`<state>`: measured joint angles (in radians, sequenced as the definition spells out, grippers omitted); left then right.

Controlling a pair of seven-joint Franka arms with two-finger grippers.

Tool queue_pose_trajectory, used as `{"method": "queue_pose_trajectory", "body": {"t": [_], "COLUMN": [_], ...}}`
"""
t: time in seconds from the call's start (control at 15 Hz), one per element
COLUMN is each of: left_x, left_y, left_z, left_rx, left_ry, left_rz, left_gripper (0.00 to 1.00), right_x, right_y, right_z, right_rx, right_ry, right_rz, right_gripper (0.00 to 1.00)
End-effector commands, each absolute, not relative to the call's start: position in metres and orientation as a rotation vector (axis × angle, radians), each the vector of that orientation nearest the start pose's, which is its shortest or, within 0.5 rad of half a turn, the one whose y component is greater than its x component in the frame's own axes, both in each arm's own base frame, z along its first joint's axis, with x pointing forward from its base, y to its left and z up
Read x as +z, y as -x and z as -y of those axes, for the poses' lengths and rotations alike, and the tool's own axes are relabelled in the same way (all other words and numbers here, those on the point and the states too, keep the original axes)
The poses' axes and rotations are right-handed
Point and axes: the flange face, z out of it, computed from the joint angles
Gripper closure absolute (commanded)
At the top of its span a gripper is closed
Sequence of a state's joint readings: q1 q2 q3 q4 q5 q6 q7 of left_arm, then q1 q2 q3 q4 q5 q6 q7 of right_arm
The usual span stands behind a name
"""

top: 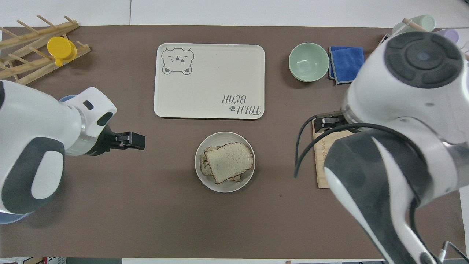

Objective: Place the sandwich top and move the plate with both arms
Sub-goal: 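Open the right gripper and withdraw while the left gripper reaches the plate, then grasp the rim of the white plate with the left gripper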

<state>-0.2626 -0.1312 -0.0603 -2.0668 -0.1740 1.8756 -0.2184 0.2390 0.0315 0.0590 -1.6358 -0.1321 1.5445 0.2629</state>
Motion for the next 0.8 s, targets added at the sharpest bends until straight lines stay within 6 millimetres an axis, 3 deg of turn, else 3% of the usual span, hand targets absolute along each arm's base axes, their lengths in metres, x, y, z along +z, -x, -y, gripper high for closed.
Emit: {"method": "queue_pose_trajectory", "body": {"t": [0.0,0.2,0.27,0.4,0.53,0.73], "left_x": [0.427,0.360,0.342,0.325,0.313,0.301], "left_y": [-0.446,-0.418,-0.412,-0.410,-0.410,-0.411], "left_z": [0.217,0.258,0.266,0.270,0.273,0.274], "left_rx": [0.167,0.100,0.129,0.153,0.174,0.193], "left_ry": [3.297,3.326,3.352,3.371,3.375,3.377], "left_rz": [-0.043,0.023,0.109,0.170,0.204,0.244], "left_gripper": [0.00,0.00,0.03,0.06,0.10,0.26], "right_x": [0.572,0.576,0.573,0.573,0.574,0.584], "right_y": [-0.544,-0.550,-0.548,-0.543,-0.541,-0.528], "right_z": [-0.107,-0.065,-0.060,-0.065,-0.054,-0.045], "right_rx": [0.208,0.206,0.228,0.261,0.277,0.255], "right_ry": [3.177,3.155,3.152,3.158,3.155,3.153], "right_rz": [0.057,0.029,0.029,0.044,0.048,0.068], "right_gripper": [0.00,0.00,0.00,0.00,0.00,0.00]}}
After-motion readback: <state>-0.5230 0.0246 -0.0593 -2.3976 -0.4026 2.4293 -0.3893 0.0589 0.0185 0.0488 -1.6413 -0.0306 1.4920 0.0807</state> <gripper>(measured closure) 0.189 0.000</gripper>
